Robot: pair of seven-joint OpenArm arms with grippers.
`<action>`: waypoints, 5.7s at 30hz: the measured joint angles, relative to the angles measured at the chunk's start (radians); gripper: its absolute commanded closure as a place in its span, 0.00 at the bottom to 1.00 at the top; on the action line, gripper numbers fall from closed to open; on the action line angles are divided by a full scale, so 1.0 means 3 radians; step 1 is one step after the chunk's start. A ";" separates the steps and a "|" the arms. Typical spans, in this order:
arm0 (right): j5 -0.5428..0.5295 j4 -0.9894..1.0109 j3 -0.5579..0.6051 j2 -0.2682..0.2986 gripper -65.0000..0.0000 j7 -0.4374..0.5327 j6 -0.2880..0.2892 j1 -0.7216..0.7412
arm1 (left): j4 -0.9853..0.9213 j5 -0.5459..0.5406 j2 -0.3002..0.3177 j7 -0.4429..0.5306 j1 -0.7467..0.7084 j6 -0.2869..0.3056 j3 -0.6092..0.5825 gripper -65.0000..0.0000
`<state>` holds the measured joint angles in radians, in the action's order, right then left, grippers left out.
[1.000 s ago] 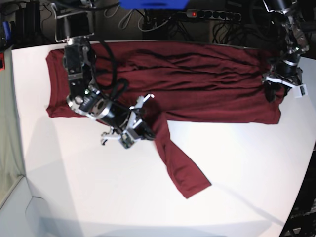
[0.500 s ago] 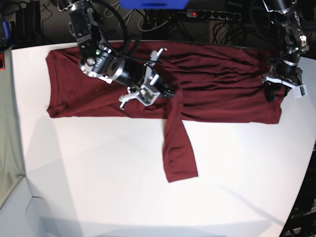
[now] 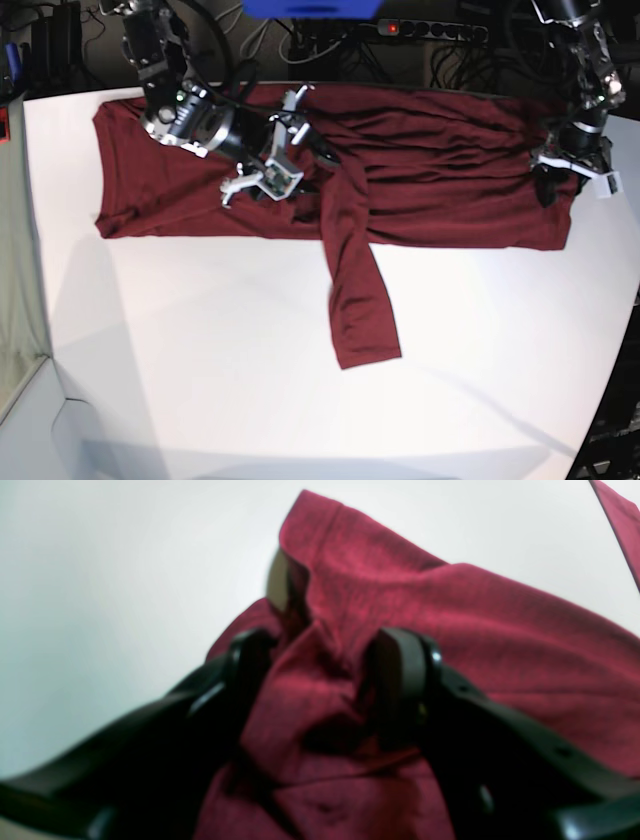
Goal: Layout the t-shirt on the table in an organized manner, then fold the t-shirt properly
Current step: 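Lay the sleeve across the shirt strip with the right gripper, then grasp the hanging sleeve end with the left gripper, then fold the sleeve end onto the strip with the left gripper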
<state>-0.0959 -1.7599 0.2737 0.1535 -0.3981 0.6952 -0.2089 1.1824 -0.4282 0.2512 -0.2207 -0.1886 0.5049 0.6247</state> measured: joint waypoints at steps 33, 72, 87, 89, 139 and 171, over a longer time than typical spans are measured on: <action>0.0008 -0.0043 -0.1603 -0.0019 0.53 -0.0118 -0.0001 -0.0163 | -0.1666 0.0443 -0.0880 0.0371 0.2429 -0.0460 -0.1975 0.49; -0.0031 -0.0312 -0.1629 -0.0042 0.53 -0.0343 -0.0001 -0.0149 | -0.3215 0.1316 -0.1142 0.1522 0.2744 -0.0940 -0.2291 0.67; -0.0029 -0.0304 -0.1638 -0.0042 0.53 -0.0347 -0.0001 -0.0156 | -0.3065 0.1134 -0.0956 0.1617 0.2603 -0.1324 -0.2172 1.00; -0.0029 -0.0299 -0.1638 -0.0043 0.53 -0.0345 -0.0001 -0.0155 | -0.2853 0.0885 -0.0933 0.1472 0.2525 -0.1334 -0.2060 1.00; -0.0047 -0.0277 -0.1485 -0.0052 0.53 -0.0342 0.0000 -0.0148 | 0.0793 -0.2106 -0.0178 0.0623 -0.0607 -0.1188 -0.0701 0.76; -0.0031 -0.0264 -0.1976 -0.0042 0.34 -0.0715 0.0000 -0.0211 | 0.1247 -0.2103 -0.0084 0.0601 -0.1101 -0.1183 -0.0310 0.36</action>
<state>-0.1051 -1.8393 -0.3191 0.1410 -0.6125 0.6952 -0.2722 1.5566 -1.0592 0.2260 -0.0402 -0.5190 0.1501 0.5316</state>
